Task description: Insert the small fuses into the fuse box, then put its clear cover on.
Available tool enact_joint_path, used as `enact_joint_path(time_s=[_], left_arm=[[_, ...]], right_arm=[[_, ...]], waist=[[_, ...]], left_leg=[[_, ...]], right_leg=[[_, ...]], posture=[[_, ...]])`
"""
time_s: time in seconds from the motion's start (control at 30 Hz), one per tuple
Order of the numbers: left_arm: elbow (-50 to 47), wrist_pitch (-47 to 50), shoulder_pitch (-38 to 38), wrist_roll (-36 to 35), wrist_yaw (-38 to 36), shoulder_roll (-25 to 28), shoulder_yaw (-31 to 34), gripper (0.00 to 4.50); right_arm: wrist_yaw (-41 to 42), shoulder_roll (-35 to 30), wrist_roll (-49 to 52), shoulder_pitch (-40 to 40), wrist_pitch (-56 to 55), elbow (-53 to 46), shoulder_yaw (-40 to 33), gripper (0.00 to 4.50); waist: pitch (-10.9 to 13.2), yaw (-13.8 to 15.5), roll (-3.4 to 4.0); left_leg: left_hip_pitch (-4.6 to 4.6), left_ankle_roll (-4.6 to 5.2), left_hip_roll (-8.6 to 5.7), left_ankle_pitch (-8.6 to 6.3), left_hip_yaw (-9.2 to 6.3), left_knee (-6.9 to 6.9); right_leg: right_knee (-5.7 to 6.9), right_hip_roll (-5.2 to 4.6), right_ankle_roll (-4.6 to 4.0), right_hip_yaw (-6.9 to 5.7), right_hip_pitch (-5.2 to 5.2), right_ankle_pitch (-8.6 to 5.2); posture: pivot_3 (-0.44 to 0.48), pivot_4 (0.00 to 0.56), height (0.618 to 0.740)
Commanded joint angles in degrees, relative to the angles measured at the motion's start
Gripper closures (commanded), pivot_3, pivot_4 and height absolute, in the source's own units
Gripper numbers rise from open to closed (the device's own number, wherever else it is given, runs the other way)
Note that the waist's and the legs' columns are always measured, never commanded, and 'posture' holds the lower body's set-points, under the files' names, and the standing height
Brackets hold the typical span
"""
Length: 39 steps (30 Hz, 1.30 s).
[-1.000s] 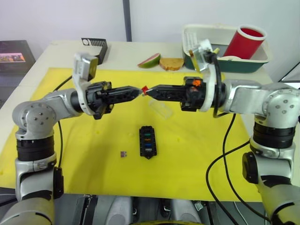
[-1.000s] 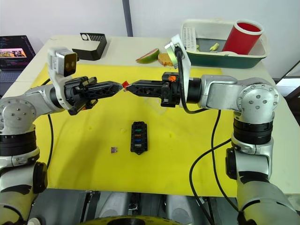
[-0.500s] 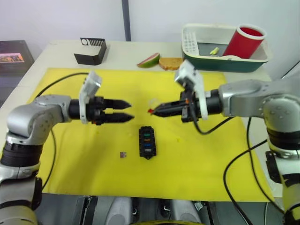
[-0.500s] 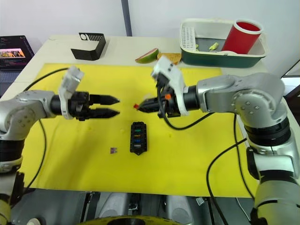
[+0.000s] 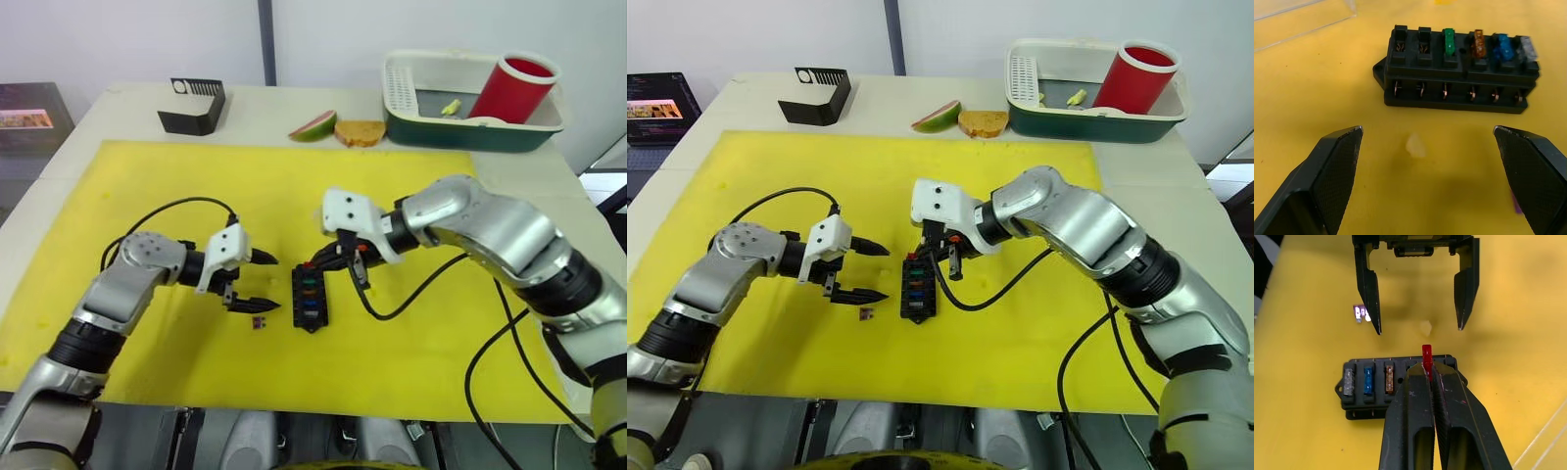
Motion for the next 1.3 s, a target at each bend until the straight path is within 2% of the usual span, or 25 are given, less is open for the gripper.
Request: enact_joint_path(time_s=[0.03, 0.7, 1.3], left_arm=[[-0.95, -0.78, -0.03, 0.11, 0.27, -0.39, 1.54, 0.01], [-2.44, 0.46, 0.43, -0.02, 1.58, -1.27, 1.81, 0.01], [-2.52, 0.51, 0.25, 0.17, 2.33, -1.50, 1.76, 0.01]], right_arm=[[2.01, 0.86, -3.16, -1.33, -0.90, -0.05, -0.44, 4.50], [7.88, 4.89, -13.15, -0.14, -2.76, 4.17, 1.55, 4.50], [10.84, 6.83, -16.88, 0.55, -2.93, 5.22, 1.98, 4.50]], waist=[[0.00, -0.03, 0.00], [0.00, -0.09, 0.00], [0.00, -0.07, 0.00]], left_leg=[[0.00, 0.00, 0.00, 0.00, -0.01, 0.00], [0.00, -0.01, 0.00, 0.00, -0.02, 0.01], [0.00, -0.01, -0.01, 0.00, -0.01, 0.03]], right_leg=[[0.00, 0.00, 0.00, 0.00, 0.00, 0.00], [0.02, -0.02, -0.01, -0.01, 0.00, 0.00], [0.05, -0.02, 0.00, -0.02, 0.00, 0.00]], posture=[[0.000, 0.150, 0.740], [0.000, 0.150, 0.740], [0.000, 0.150, 0.740]])
